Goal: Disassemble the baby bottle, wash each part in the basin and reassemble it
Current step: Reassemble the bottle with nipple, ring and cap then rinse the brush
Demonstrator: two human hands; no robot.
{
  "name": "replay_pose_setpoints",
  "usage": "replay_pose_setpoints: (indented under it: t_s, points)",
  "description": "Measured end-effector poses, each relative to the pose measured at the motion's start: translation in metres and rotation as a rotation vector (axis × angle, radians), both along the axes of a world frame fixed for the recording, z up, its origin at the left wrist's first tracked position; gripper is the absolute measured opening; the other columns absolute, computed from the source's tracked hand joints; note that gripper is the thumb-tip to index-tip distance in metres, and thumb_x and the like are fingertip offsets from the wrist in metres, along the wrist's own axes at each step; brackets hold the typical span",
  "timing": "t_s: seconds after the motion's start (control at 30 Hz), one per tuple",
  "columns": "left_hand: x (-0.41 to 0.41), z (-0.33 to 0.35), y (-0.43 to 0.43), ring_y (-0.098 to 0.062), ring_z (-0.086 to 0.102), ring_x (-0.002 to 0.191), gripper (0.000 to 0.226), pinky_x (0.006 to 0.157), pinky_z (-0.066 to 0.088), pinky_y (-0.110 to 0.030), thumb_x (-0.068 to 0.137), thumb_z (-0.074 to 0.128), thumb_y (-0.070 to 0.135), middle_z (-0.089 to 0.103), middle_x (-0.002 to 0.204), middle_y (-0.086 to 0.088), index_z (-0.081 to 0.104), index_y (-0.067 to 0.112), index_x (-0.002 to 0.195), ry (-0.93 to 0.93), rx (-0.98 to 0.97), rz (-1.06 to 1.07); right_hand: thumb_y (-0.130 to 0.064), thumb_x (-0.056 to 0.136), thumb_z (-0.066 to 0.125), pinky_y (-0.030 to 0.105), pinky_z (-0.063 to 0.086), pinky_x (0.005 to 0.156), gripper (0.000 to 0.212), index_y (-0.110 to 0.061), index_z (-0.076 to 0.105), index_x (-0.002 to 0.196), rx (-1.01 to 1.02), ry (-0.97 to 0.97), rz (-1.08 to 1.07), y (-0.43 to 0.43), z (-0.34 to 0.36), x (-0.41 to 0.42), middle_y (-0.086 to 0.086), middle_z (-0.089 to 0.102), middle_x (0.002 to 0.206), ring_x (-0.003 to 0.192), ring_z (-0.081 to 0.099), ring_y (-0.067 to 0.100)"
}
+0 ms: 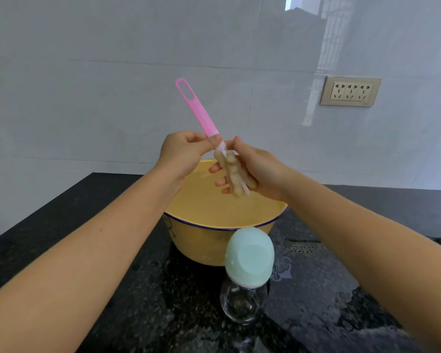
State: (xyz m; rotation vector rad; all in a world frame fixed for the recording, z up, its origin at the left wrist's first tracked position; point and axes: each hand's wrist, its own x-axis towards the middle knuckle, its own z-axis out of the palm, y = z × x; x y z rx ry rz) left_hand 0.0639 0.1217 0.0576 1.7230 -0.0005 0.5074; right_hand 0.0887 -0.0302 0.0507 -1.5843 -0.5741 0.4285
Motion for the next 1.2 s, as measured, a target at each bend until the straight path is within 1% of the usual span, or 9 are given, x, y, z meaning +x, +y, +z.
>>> replay_pose_setpoints:
  t_s: [0.07, 0.13, 0.23, 0.33, 0.43, 0.63, 1.0, 1.1, 1.2]
  points:
    - [-0.001, 0.002, -0.001, 0.007, 0.06, 0.071, 0.022, 0.065, 0.04, -0.01, 0.08, 0.071, 0.032, 0.065, 0.071, 0.006, 0.063, 0.016, 0.068, -0.023, 0.029, -0.016, -0.049, 0.1, 0.024, 0.035, 0.055, 0.061, 0.045, -0.02, 0.058, 0.109, -0.003, 0.031, 0.037, 0.001, 0.001, -0.003, 0.006, 0.065, 0.08, 0.059, 0.06, 0.019]
    - [-0.001, 0.003, -0.004, 0.01, 0.058, 0.063, 0.023, 0.061, 0.041, -0.004, 0.08, 0.071, 0.032, 0.061, 0.065, 0.005, 0.062, 0.017, 0.065, -0.049, 0.046, -0.03, -0.053, 0.098, 0.024, 0.023, 0.04, 0.045, 0.047, -0.021, 0.059, 0.097, -0.018, 0.049, 0.038, 0.004, 0.001, -0.006, 0.002, 0.052, 0.065, 0.047, 0.043, 0.013]
    - [-0.001, 0.007, -0.006, -0.001, 0.061, 0.08, 0.022, 0.068, 0.043, -0.009, 0.078, 0.073, 0.032, 0.064, 0.075, 0.003, 0.066, 0.011, 0.074, -0.067, 0.041, -0.021, -0.062, 0.094, 0.023, 0.02, 0.015, 0.041, 0.05, -0.023, 0.045, 0.072, -0.062, 0.016, 0.003, 0.006, 0.002, -0.008, -0.005, 0.027, 0.058, 0.047, 0.02, 0.01]
    - [-0.004, 0.01, -0.007, -0.009, 0.062, 0.087, 0.028, 0.071, 0.041, -0.016, 0.077, 0.074, 0.033, 0.066, 0.082, 0.001, 0.068, 0.006, 0.083, -0.071, 0.052, -0.015, -0.069, 0.089, 0.017, 0.021, 0.009, 0.041, 0.055, -0.023, 0.03, 0.062, -0.097, -0.03, -0.054, 0.009, 0.002, -0.008, -0.008, 0.021, 0.053, 0.043, 0.014, 0.009]
    - [-0.004, 0.011, -0.009, -0.011, 0.063, 0.092, 0.031, 0.074, 0.043, -0.02, 0.074, 0.076, 0.036, 0.068, 0.086, 0.0, 0.069, 0.007, 0.084, -0.064, 0.086, 0.012, -0.071, 0.088, 0.013, 0.019, 0.009, 0.04, 0.058, -0.023, 0.026, 0.058, -0.09, -0.021, -0.125, 0.012, 0.002, -0.009, -0.008, 0.021, 0.048, 0.04, 0.014, 0.009]
    - [-0.006, 0.009, -0.013, -0.015, 0.061, 0.097, 0.024, 0.081, 0.046, -0.03, 0.072, 0.076, 0.04, 0.066, 0.079, 0.003, 0.066, 0.02, 0.062, -0.069, 0.169, 0.098, -0.068, 0.091, 0.012, 0.017, 0.011, 0.039, 0.057, -0.023, 0.025, 0.057, -0.12, -0.049, -0.214, 0.017, -0.002, -0.01, -0.009, 0.02, 0.045, 0.037, 0.015, 0.01]
    - [-0.017, 0.01, -0.012, 0.0, 0.056, 0.067, 0.026, 0.057, 0.041, -0.012, 0.078, 0.073, 0.028, 0.064, 0.076, 0.002, 0.068, 0.003, 0.085, -0.075, 0.149, -0.016, -0.066, 0.091, 0.014, 0.024, 0.016, 0.044, 0.058, -0.023, 0.026, 0.055, -0.148, -0.197, -0.251, 0.017, -0.007, -0.011, -0.005, 0.023, 0.048, 0.042, 0.021, 0.013]
    - [-0.023, 0.014, -0.012, -0.001, 0.054, 0.058, 0.015, 0.048, 0.039, -0.007, 0.08, 0.072, 0.024, 0.061, 0.071, 0.004, 0.066, 0.01, 0.081, -0.101, 0.2, -0.027, -0.065, 0.092, 0.01, 0.031, 0.036, 0.055, 0.069, -0.018, 0.05, 0.062, -0.122, -0.177, -0.16, 0.011, -0.006, -0.007, 0.0, 0.051, 0.054, 0.053, 0.046, 0.016]
    - [-0.032, 0.016, -0.014, -0.009, 0.058, 0.055, 0.007, 0.049, 0.044, -0.012, 0.082, 0.07, 0.02, 0.067, 0.071, 0.003, 0.066, 0.016, 0.078, -0.137, 0.254, -0.063, -0.063, 0.094, 0.01, 0.037, 0.043, 0.084, 0.071, -0.02, 0.066, 0.093, -0.086, -0.137, -0.136, 0.002, -0.004, -0.006, 0.0, 0.067, 0.082, 0.083, 0.06, 0.017]
